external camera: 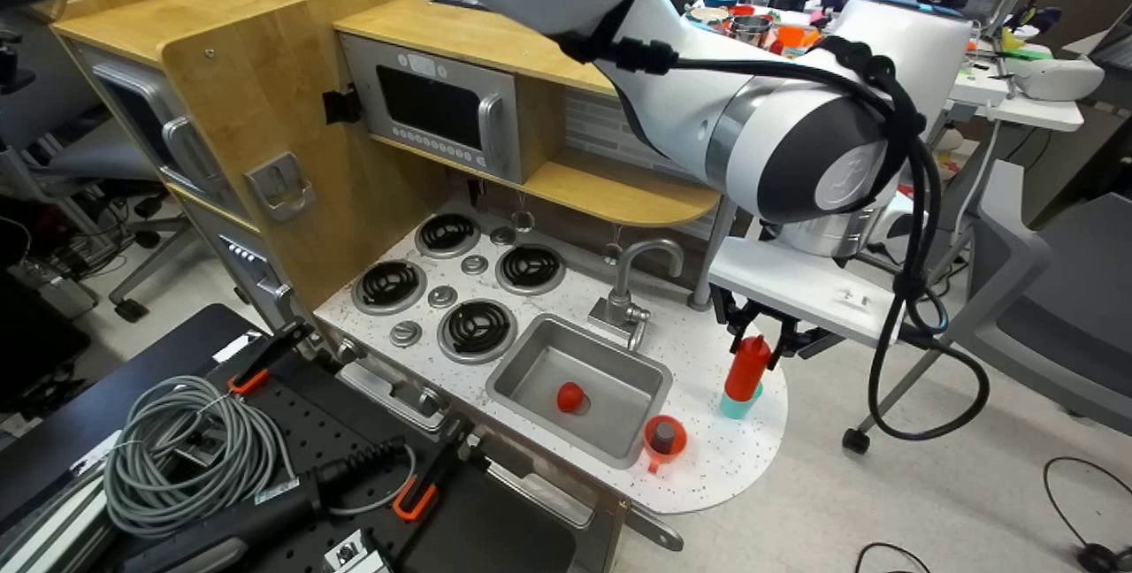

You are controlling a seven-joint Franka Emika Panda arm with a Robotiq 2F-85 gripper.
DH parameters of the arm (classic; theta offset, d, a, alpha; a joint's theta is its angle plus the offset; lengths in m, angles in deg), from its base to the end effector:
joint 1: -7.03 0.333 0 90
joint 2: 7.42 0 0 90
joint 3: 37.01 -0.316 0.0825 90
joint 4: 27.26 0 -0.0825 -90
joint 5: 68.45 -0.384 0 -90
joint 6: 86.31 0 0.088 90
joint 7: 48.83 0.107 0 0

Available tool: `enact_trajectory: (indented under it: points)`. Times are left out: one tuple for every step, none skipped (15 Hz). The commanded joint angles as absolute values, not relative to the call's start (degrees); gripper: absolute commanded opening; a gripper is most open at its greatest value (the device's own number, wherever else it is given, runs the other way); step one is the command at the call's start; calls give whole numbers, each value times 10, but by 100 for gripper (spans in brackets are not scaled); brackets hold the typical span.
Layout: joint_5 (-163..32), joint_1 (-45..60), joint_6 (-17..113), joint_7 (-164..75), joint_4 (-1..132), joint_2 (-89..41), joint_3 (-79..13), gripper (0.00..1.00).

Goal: Take the sauce bottle out of the blue cup and put it on the counter

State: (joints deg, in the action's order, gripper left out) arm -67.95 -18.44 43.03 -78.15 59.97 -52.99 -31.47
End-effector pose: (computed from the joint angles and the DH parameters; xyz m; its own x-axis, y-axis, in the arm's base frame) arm 0.6076 -0.3537 0.1848 0.9961 0.0015 -0.0877 0.0048 -0.9993 0.0372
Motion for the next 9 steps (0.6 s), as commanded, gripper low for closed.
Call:
enact_trajectory:
  points:
    - [-688,-199,444,-787,664,-497,-318,13]
    - [-687,-201,450,-785,670,-501,-316,13]
    - [-688,-204,454,-786,673,-504,-316,13]
    - [-687,-208,457,-787,670,-509,-315,13]
    - [-687,-210,462,-788,671,-513,-314,13]
    - [-686,-213,468,-790,672,-515,-314,13]
    - [-683,-214,476,-789,671,-519,-312,13]
    - [-682,-216,481,-788,668,-525,-311,13]
    - [-682,-218,485,-787,667,-528,-310,13]
